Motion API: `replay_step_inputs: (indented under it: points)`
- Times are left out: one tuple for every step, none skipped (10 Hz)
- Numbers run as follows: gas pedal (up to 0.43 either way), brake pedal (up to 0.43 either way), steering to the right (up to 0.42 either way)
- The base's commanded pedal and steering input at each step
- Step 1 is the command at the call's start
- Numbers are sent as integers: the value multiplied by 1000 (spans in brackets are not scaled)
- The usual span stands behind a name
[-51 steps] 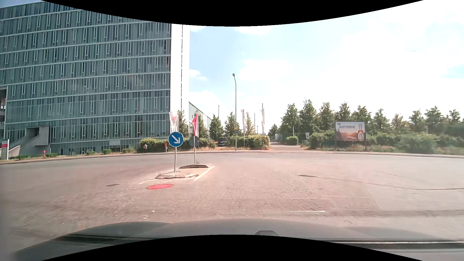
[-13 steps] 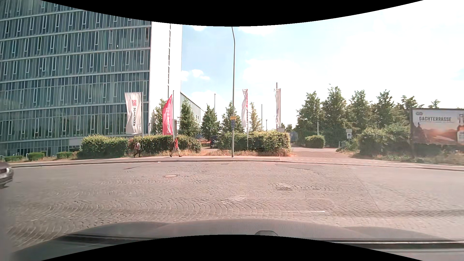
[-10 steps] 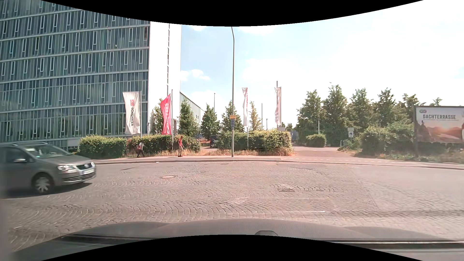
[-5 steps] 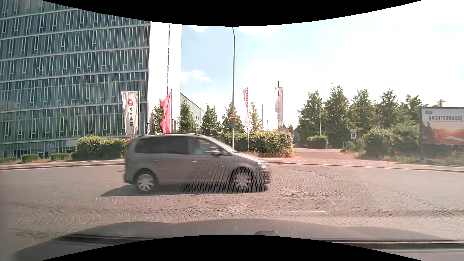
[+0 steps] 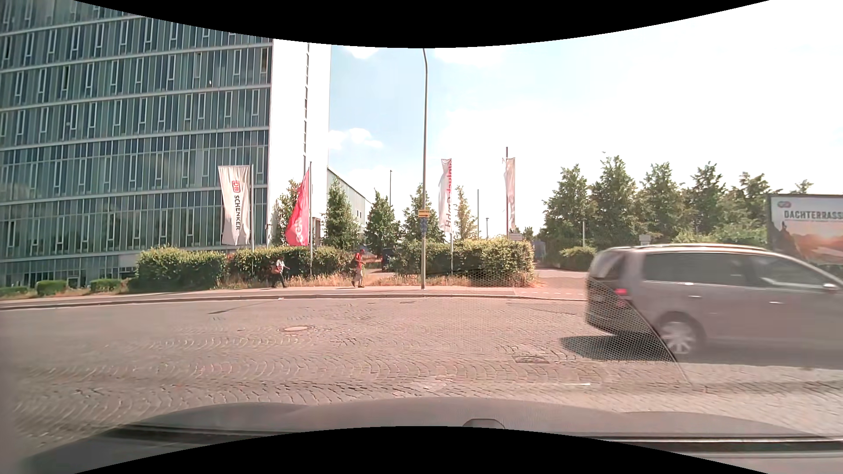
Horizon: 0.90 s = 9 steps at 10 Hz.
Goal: Follow the waypoints while adhering to traffic rules and regulations
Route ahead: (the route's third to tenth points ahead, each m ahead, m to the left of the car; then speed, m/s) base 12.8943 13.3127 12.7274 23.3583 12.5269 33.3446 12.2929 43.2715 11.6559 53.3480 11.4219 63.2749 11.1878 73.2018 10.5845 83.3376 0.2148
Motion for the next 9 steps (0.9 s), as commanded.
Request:
replay_step_inputs:
  points:
    - [0, 183, -24]
    - [0, 183, -24]
    - [0, 183, -24]
    - [0, 183, -24]
    - [0, 189, -24]
    - [0, 195, -24]
    - [0, 201, -24]
    - [0, 207, -24]
    - [0, 207, -24]
